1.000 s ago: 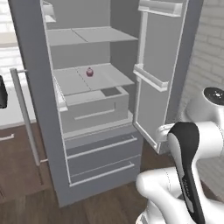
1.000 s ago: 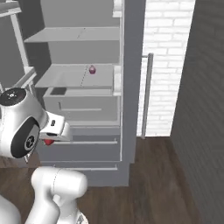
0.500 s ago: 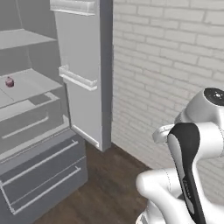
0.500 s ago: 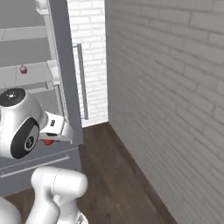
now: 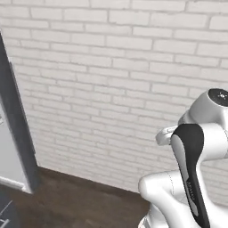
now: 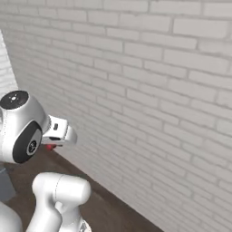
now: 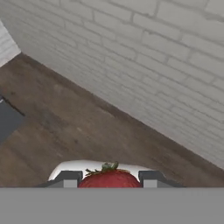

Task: Take the strawberry from the fridge and place it on top of the pancake, located on the dining counter.

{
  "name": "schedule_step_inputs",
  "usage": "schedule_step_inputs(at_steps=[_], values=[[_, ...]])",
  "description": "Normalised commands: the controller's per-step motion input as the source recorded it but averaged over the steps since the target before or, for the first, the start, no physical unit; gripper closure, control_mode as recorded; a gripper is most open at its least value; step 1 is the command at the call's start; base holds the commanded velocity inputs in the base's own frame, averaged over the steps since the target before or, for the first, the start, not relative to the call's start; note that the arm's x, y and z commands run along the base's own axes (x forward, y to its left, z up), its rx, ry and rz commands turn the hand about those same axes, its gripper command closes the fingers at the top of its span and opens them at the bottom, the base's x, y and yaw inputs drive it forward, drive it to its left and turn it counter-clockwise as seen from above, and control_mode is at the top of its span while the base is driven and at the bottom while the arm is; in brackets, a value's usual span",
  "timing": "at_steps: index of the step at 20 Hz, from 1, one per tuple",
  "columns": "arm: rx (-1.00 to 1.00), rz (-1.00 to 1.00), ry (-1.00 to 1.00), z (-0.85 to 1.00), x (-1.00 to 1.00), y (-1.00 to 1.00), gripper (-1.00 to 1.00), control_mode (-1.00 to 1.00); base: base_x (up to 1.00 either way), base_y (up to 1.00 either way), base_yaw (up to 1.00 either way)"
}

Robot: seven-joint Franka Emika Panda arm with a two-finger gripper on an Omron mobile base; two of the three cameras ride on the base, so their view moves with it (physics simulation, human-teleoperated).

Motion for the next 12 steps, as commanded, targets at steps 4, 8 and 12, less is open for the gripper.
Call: schedule_step_inputs(at_steps=[4,8,12], values=[[0.0,0.0,0.0,0.0,0.0,0.0,1.0,1.0,0.02,-0.53,-0.81],[0.0,0.0,0.0,0.0,0.0,0.0,1.0,1.0,0.0,-0.44,-0.87],[0.0,0.0,0.0,0.0,0.0,0.0,1.0,1.0,0.0,-0.49,-0.87]])
